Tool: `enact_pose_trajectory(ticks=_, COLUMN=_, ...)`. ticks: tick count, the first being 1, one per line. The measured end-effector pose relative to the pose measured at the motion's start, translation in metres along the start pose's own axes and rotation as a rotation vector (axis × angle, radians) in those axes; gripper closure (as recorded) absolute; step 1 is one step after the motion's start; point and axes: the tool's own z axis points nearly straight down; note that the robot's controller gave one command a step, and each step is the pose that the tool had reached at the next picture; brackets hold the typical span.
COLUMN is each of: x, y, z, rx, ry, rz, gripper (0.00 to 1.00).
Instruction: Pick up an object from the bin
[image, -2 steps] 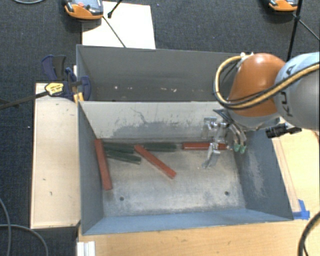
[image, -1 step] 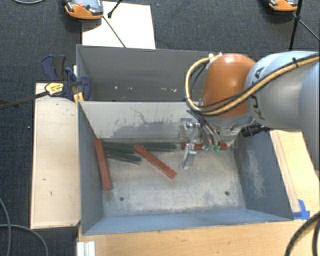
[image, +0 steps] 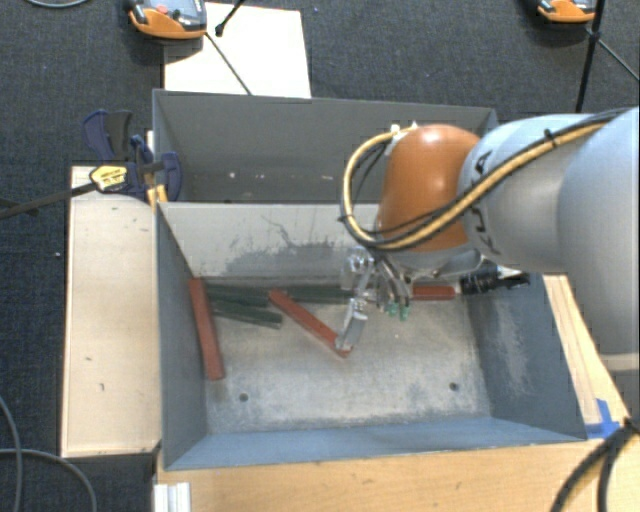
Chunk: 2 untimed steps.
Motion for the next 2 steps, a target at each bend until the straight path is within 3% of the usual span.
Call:
enact_pose_trajectory(ticks=1, x=0.012, y=0.017, z=0.065, rx=0.000, ry=-0.003, rz=0.030, gripper=0.00)
enact_pose_trajectory(ticks=2, x=-0.002, y=0.031, z=0.065, rx=0.000, ry=-0.004, rz=-0.034, gripper=1.00)
